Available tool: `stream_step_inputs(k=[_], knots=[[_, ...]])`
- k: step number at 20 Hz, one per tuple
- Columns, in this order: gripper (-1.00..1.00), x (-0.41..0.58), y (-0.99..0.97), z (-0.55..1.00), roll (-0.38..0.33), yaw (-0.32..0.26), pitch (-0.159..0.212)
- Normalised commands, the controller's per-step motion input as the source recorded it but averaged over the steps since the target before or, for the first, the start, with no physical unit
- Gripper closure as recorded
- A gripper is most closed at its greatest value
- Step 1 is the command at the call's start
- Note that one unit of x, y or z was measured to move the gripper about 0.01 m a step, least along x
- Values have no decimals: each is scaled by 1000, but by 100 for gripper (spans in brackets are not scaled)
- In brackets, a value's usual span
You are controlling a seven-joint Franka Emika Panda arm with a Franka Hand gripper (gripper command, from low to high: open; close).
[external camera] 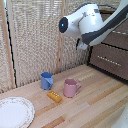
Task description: Propose to navigate your clamp on the clench of the first drawer. Use gentle force to register to the cabinet. Send posterior your swing mandate till over it lurks, a cup of pink essence. Fortify your grip after aiming concentric with the pink cup’s periphery. Manoeuvre the pink towards the cabinet's top. Drop your compression till the cup is resting inside.
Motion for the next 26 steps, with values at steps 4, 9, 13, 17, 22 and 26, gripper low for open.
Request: stream_step_inputs(k=[4, 9, 13, 17, 22, 26], knots=[[-100, -147, -668, 0, -134, 107, 0], [-100, -140, -735, 0, -122, 89, 0], [-100, -148, -784, 1, -120, 70, 0], [-100, -56, -883, 0, -74, 62, 0], [-100, 0, -950, 0, 10, 45, -12], [100, 35, -611, 29, 32, 0, 22]])
